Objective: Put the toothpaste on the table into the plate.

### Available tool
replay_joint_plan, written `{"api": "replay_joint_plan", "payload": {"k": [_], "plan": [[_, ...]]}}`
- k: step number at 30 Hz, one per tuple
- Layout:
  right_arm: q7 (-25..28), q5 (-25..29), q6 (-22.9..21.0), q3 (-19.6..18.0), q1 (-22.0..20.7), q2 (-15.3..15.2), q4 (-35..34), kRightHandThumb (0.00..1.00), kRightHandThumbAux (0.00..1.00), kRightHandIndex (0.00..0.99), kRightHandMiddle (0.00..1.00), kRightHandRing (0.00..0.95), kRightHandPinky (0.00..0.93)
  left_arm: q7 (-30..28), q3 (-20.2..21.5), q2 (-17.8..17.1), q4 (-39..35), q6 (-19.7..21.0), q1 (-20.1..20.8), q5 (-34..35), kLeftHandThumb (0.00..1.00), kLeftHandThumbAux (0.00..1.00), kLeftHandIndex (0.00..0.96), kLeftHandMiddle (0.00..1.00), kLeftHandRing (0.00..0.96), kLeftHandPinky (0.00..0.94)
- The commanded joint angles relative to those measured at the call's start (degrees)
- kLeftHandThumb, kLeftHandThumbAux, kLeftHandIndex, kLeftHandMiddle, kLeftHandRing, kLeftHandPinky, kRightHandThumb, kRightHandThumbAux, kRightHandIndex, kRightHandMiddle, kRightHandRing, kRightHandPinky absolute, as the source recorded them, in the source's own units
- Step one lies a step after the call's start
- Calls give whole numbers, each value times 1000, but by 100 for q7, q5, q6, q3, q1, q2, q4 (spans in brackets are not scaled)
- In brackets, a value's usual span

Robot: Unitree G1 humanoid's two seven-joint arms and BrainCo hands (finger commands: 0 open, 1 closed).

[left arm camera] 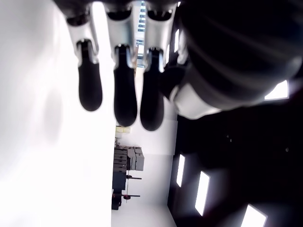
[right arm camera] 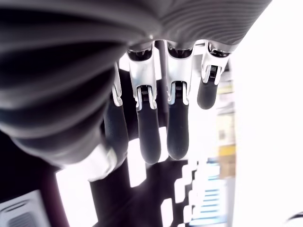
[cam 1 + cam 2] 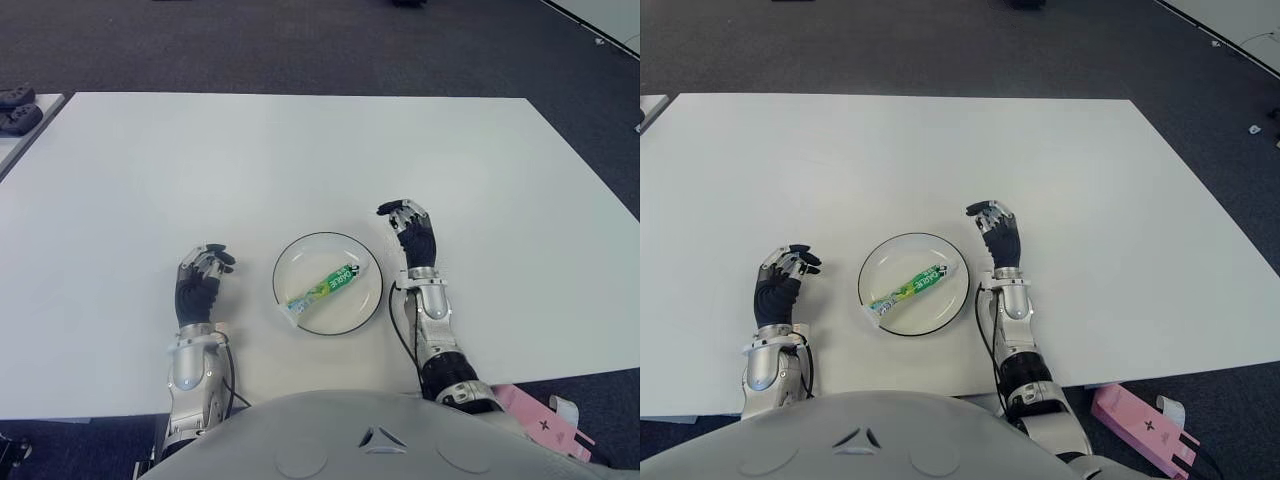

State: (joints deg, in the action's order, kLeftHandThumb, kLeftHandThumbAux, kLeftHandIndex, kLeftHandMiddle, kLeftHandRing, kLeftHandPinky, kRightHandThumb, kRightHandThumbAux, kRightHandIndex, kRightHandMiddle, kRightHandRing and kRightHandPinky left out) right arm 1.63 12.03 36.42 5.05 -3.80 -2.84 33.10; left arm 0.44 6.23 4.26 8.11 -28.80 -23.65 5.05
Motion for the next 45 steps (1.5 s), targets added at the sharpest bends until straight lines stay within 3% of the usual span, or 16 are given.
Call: {"api": "replay_joint_plan", "payload": {"k": [1,24,45], "plan": [[-36,-142,-327,-198,55,102,-27,702,727,430,514,512,507,-27,-15,-8,83,161,-25,10,690,723,431,552,527,512],[241,-515,-220,-670,75,222,546,704,725,430,524,519,496,10,-40,-20,143,204,28,-57,693,723,433,568,538,505],[322,-621,-205,-884,434,289,628,707,725,430,507,506,508,202,-12,41,163,294,19,-250,697,722,434,561,540,525]]}}
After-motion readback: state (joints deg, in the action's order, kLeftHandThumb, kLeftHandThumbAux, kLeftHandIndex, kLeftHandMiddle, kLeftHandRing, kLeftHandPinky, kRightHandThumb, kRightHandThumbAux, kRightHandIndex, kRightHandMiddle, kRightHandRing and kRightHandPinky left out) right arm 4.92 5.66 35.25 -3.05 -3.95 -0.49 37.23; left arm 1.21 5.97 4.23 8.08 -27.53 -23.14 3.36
